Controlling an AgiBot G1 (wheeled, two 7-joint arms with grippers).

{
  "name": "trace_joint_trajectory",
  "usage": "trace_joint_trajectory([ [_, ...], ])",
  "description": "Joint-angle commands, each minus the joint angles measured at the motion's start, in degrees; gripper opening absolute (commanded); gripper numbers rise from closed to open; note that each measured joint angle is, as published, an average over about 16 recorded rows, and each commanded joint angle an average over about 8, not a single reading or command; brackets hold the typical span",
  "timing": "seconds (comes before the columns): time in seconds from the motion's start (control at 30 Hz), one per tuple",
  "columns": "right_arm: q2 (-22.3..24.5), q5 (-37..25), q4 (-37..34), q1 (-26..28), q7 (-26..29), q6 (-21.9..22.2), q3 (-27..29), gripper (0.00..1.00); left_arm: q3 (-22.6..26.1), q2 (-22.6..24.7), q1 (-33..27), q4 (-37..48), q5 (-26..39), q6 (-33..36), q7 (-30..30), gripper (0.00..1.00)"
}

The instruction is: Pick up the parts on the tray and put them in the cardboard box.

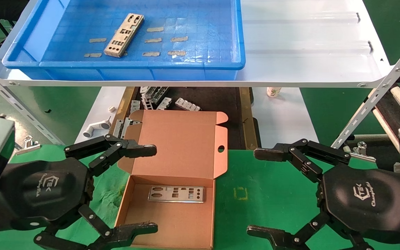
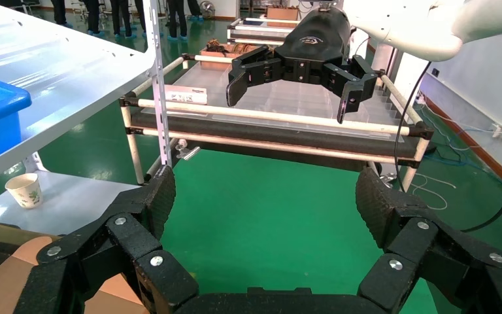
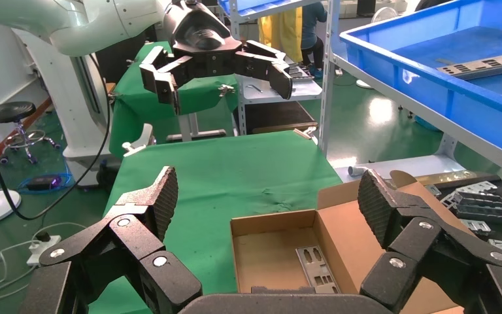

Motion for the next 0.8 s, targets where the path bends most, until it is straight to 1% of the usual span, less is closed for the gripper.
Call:
trace_joint_trajectory([
  [0.03,0.0,0.0,0.0,0.0,0.0,0.0,0.0,1.0,0.0,0.0,0.0,0.0,0.0,0.0,0.0,1.0],
  [0.73,0.0,0.0,0.0,0.0,0.0,0.0,0.0,1.0,0.0,0.0,0.0,0.0,0.0,0.0,0.0,1.0],
  [0.77,0.0,0.0,0.0,0.0,0.0,0.0,0.0,0.94,0.0,0.0,0.0,0.0,0.0,0.0,0.0,1.0],
  [0.8,0.0,0.0,0.0,0.0,0.0,0.0,0.0,0.87,0.0,0.0,0.0,0.0,0.0,0.0,0.0,1.0],
])
